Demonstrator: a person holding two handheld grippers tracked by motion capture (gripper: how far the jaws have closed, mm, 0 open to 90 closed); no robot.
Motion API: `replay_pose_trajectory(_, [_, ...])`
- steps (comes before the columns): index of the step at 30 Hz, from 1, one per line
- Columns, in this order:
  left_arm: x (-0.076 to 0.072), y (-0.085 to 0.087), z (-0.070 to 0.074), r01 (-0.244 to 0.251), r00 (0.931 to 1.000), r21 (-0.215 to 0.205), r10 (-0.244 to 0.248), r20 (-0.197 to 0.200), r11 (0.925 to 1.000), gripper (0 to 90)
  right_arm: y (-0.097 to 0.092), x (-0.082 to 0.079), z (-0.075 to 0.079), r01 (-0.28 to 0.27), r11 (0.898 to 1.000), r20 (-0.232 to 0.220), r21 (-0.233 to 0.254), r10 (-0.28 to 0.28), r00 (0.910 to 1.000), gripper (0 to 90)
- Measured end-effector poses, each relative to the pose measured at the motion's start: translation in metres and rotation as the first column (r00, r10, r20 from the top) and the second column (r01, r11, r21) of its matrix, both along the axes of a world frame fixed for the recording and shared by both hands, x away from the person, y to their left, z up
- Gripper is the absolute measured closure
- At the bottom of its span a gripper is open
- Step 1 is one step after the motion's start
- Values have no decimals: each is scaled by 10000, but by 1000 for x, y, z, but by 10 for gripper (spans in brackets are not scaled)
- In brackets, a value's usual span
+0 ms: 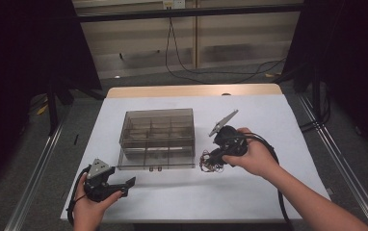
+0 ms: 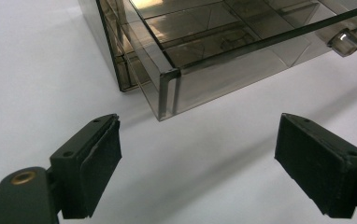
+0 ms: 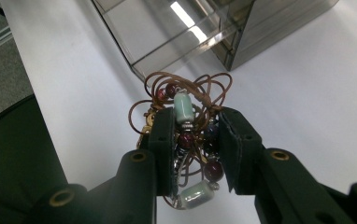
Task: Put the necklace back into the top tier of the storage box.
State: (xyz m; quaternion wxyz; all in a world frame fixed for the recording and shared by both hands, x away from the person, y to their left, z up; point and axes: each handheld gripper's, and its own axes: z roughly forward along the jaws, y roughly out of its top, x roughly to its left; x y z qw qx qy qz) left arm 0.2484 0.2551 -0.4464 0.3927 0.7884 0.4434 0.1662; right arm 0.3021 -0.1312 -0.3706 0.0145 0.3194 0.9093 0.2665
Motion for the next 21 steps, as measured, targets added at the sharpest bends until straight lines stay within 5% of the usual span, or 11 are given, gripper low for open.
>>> replay_pose_trajectory(21, [1, 0, -1, 76, 9999, -87, -77, -136, 9999, 145, 4, 11, 22, -166, 9998, -44, -92, 166, 9999, 686])
